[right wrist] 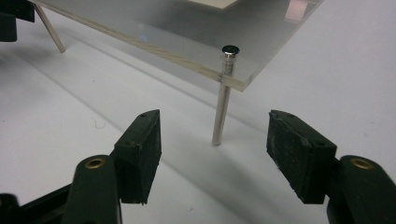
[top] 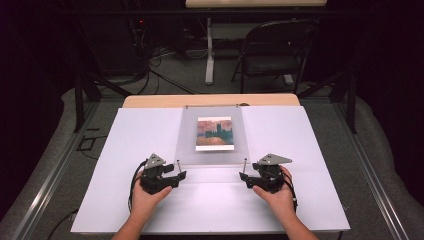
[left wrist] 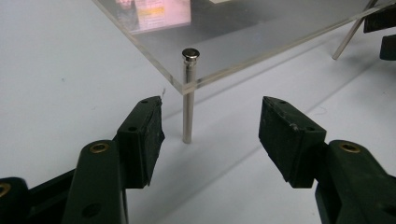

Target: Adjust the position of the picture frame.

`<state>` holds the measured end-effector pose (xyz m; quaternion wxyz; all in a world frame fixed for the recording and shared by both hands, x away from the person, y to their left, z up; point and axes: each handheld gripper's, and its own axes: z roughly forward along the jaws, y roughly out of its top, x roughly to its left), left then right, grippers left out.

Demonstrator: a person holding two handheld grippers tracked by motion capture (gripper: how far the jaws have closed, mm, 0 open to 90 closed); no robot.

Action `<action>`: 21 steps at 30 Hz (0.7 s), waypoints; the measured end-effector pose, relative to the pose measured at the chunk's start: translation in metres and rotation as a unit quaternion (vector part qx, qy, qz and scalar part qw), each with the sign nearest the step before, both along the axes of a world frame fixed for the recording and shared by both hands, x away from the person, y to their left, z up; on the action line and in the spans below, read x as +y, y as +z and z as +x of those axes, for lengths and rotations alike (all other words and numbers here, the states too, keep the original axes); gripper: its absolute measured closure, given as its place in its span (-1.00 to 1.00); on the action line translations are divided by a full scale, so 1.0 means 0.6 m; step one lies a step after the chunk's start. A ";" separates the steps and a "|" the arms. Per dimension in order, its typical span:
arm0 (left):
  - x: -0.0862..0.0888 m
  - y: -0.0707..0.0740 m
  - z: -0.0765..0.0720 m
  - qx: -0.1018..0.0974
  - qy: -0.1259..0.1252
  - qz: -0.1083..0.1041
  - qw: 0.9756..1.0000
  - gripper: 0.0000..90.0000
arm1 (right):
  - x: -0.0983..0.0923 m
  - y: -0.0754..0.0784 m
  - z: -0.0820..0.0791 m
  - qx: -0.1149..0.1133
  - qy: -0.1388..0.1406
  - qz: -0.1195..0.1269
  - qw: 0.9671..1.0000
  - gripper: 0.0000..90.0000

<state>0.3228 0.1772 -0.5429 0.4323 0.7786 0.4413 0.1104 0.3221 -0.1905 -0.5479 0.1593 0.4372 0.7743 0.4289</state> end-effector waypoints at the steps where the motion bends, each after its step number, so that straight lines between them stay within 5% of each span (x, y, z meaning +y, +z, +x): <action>1: 0.002 0.001 -0.003 0.001 -0.001 -0.001 1.000 -0.12 | -0.001 0.002 -0.002 0.000 -0.001 0.001 1.000 -0.22; 9: 0.028 0.022 -0.029 -0.009 -0.004 -0.014 1.000 -0.12 | -0.019 0.018 -0.030 0.003 0.011 -0.009 1.000 -0.13; 14: 0.055 0.040 -0.040 -0.015 0.008 -0.025 1.000 -0.12 | -0.046 0.043 -0.051 -0.007 0.015 0.013 1.000 -0.05; 21: 0.069 0.057 -0.028 -0.018 0.020 -0.028 0.999 -0.12 | -0.071 0.057 -0.040 -0.011 0.003 0.028 1.000 0.00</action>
